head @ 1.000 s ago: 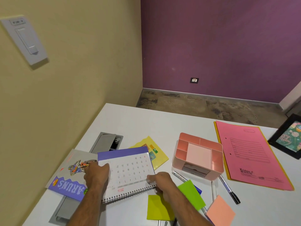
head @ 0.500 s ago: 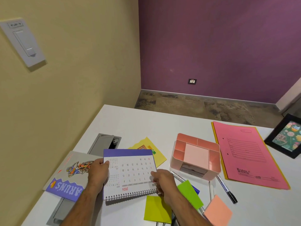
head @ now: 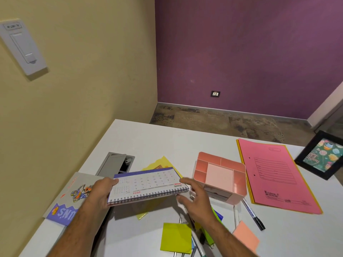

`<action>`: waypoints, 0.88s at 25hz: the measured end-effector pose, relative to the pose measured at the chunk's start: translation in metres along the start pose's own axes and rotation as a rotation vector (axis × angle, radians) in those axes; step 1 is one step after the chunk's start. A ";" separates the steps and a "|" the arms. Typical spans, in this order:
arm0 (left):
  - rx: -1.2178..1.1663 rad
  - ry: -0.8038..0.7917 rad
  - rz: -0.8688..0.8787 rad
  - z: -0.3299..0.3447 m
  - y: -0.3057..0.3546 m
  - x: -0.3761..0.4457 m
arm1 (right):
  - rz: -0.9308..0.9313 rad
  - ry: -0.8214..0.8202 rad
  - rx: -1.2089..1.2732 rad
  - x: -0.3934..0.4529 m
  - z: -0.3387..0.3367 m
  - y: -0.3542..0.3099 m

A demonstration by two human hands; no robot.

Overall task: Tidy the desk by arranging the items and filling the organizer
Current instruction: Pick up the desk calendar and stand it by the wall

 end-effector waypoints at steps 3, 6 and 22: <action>-0.113 -0.104 -0.092 0.009 -0.006 -0.010 | -0.045 0.034 0.096 0.010 -0.012 -0.001; -0.164 -0.160 -0.153 0.016 -0.008 -0.014 | -0.029 0.057 0.174 0.013 -0.023 -0.011; 0.091 -0.308 0.459 0.054 -0.013 -0.035 | 0.273 0.163 0.552 0.019 -0.038 -0.016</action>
Point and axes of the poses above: each hand's wrist, its own x-axis towards the middle knuckle, its own z-axis out of the palm, y = z × x, the point moved 3 cm from there along x, towards the middle knuckle, and after that the axes turned 7 degrees about -x, right-handed, at the moved point
